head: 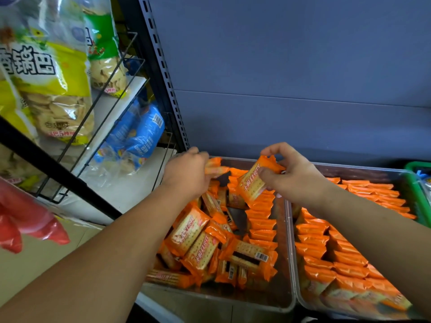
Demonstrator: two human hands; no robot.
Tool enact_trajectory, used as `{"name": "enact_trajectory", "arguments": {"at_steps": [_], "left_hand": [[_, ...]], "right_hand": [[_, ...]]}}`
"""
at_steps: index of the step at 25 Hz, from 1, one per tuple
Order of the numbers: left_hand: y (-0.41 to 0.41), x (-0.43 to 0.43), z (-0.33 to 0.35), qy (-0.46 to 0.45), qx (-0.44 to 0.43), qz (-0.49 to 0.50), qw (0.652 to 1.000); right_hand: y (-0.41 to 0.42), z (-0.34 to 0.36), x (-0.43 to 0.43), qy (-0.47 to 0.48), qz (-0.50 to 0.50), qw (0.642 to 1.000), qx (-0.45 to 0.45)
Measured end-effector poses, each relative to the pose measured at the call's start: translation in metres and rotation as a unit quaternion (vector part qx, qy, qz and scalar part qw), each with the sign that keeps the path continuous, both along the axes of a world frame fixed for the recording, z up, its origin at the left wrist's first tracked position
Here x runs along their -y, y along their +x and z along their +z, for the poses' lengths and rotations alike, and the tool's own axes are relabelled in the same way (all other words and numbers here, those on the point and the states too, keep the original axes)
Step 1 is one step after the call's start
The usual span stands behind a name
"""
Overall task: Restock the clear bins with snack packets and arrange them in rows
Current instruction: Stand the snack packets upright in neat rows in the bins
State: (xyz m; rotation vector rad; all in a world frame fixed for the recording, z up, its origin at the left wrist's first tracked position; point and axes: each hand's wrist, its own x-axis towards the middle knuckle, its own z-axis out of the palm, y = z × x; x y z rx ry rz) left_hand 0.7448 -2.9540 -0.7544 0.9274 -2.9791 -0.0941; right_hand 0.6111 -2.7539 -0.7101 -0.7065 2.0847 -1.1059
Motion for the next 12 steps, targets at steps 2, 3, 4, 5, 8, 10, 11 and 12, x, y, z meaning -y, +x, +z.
{"name": "enact_trajectory", "arguments": {"at_steps": [2, 3, 4, 5, 8, 10, 11, 12], "left_hand": [[0.011, -0.003, 0.023, 0.006, -0.044, -0.001, 0.999], [0.02, -0.004, 0.033, 0.044, -0.056, 0.011, 0.997], [0.031, -0.006, 0.043, 0.099, -0.054, 0.027, 0.993], [0.043, -0.008, 0.05, 0.161, -0.03, 0.044, 0.985], [0.074, -0.017, 0.055, 0.279, 0.118, 0.061, 0.951], [0.082, -0.023, 0.051, 0.251, 0.194, 0.051, 0.947], [0.083, -0.025, 0.051, 0.224, 0.21, 0.047, 0.951], [0.083, -0.027, 0.053, 0.201, 0.215, 0.042, 0.955]], "right_hand": [[0.001, 0.001, 0.005, 0.009, -0.01, 1.0, -0.004], [0.003, 0.002, 0.007, 0.016, -0.014, 1.0, -0.01], [0.005, 0.002, 0.009, 0.025, -0.015, 0.999, -0.017], [0.007, 0.002, 0.01, 0.034, -0.012, 0.999, -0.024], [0.017, 0.006, 0.014, 0.053, 0.013, 0.998, -0.044], [0.021, 0.002, 0.017, 0.067, 0.03, 0.995, -0.065], [0.023, -0.002, 0.021, 0.075, 0.035, 0.993, -0.082], [0.024, -0.006, 0.025, 0.081, 0.041, 0.991, -0.1]]}}
